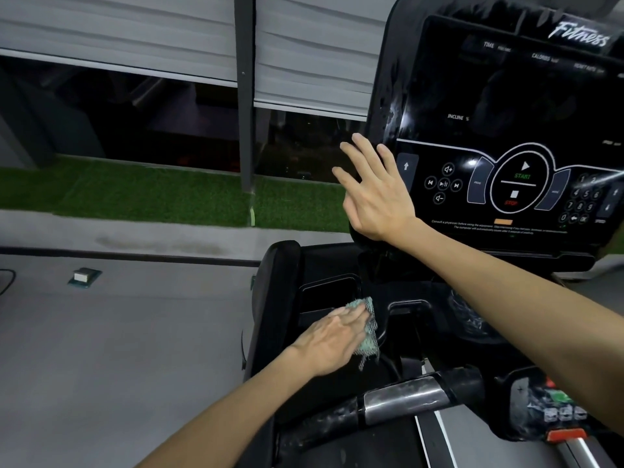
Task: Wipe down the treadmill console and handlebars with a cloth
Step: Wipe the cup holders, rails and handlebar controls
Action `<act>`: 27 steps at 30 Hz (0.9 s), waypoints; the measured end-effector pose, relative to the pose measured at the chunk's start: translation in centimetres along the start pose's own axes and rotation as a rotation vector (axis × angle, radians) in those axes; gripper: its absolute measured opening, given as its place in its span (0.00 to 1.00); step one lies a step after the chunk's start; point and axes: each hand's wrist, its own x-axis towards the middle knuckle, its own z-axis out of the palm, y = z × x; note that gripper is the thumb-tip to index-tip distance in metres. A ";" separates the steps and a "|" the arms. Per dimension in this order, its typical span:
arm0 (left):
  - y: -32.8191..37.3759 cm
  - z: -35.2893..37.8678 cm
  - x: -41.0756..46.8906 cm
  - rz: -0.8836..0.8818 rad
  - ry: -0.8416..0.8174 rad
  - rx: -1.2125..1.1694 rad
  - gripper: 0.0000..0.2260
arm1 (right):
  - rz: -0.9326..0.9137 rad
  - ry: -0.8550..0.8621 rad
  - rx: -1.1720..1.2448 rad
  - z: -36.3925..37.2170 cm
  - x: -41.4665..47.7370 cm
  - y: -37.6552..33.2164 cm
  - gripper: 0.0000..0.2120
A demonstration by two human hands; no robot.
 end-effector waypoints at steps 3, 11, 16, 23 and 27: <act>-0.9 0.0 2.2 -0.059 -0.013 -0.003 0.24 | 0.002 0.002 0.004 0.0 0.0 0.1 0.20; -0.8 -1.0 4.9 -0.203 -0.004 -0.084 0.22 | 0.000 -0.010 0.003 0.0 0.0 0.1 0.20; -0.1 -1.4 3.0 -0.178 -0.090 -0.136 0.21 | -0.001 -0.012 0.015 0.0 0.0 0.1 0.20; 0.8 -1.1 -2.5 -0.089 -0.151 -0.189 0.20 | 0.000 -0.017 0.011 -0.1 0.0 0.0 0.19; -0.7 -1.8 -3.8 -0.039 -0.150 -0.131 0.17 | 0.002 -0.019 0.009 -0.1 0.0 0.0 0.19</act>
